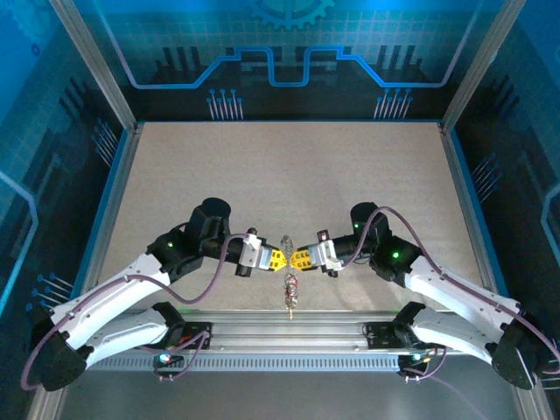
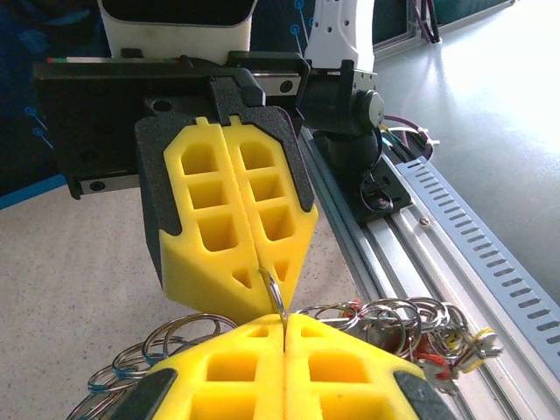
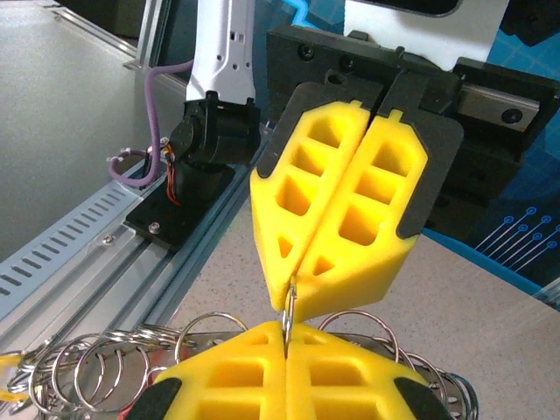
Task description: Put the keys on the keyring
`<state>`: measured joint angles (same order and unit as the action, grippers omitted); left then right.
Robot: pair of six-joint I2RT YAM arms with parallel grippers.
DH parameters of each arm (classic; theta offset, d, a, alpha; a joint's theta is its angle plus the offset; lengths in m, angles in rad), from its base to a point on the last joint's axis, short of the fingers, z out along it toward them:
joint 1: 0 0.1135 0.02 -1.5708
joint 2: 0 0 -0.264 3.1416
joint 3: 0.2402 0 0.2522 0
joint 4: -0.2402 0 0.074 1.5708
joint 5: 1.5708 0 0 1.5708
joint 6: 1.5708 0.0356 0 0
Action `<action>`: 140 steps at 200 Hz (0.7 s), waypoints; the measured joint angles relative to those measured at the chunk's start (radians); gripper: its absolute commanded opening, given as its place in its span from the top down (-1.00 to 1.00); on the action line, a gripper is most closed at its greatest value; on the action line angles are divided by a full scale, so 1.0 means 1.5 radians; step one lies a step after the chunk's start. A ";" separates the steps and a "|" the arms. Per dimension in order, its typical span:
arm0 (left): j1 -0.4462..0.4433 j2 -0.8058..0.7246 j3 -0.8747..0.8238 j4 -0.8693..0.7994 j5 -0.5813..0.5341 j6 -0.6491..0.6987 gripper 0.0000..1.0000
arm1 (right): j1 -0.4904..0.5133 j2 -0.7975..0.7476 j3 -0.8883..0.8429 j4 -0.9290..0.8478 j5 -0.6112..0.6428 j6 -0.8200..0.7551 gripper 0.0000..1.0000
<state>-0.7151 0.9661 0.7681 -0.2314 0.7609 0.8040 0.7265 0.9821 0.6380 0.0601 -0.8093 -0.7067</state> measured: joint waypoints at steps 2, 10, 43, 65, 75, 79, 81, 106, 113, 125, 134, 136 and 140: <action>0.000 0.000 0.000 -0.001 0.001 0.002 0.80 | 0.000 0.001 0.001 -0.001 0.000 -0.002 1.00; 0.000 0.002 0.001 -0.004 0.004 0.007 0.76 | 0.000 0.006 0.009 -0.012 -0.004 -0.012 1.00; 0.002 0.005 0.007 -0.019 0.017 0.012 0.73 | -0.001 0.025 0.031 -0.043 -0.015 -0.045 1.00; 0.004 0.009 0.012 -0.032 0.027 0.018 0.73 | -0.001 0.035 0.042 -0.060 -0.025 -0.060 1.00; 0.004 0.011 0.014 -0.037 0.032 0.022 0.73 | -0.001 0.038 0.047 -0.068 -0.027 -0.065 1.00; 0.004 0.012 0.015 -0.038 0.033 0.023 0.73 | -0.002 0.039 0.049 -0.070 -0.028 -0.067 1.00; 0.004 0.012 0.015 -0.038 0.034 0.023 0.73 | -0.002 0.040 0.050 -0.072 -0.028 -0.068 1.00; 0.004 0.016 0.015 -0.038 0.045 0.025 0.71 | -0.005 0.049 0.060 -0.088 -0.034 -0.079 1.00; 0.004 0.017 0.015 -0.038 0.048 0.025 0.70 | -0.005 0.051 0.063 -0.091 -0.037 -0.082 1.00; 0.004 0.018 0.015 -0.040 0.051 0.025 0.68 | -0.005 0.055 0.065 -0.096 -0.040 -0.086 1.00; 0.004 0.019 0.015 -0.042 0.052 0.025 0.64 | -0.005 0.057 0.069 -0.104 -0.041 -0.089 1.00; 0.004 0.019 0.015 -0.042 0.053 0.025 0.63 | -0.005 0.058 0.069 -0.104 -0.042 -0.089 1.00; 0.004 0.019 0.015 -0.043 0.053 0.026 0.61 | -0.005 0.059 0.071 -0.107 -0.042 -0.092 1.00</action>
<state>-0.7094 0.9943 0.7902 -0.2955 0.8410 0.8429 0.7185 1.0706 0.7448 -0.0998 -0.8722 -0.8440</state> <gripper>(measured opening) 0.174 0.059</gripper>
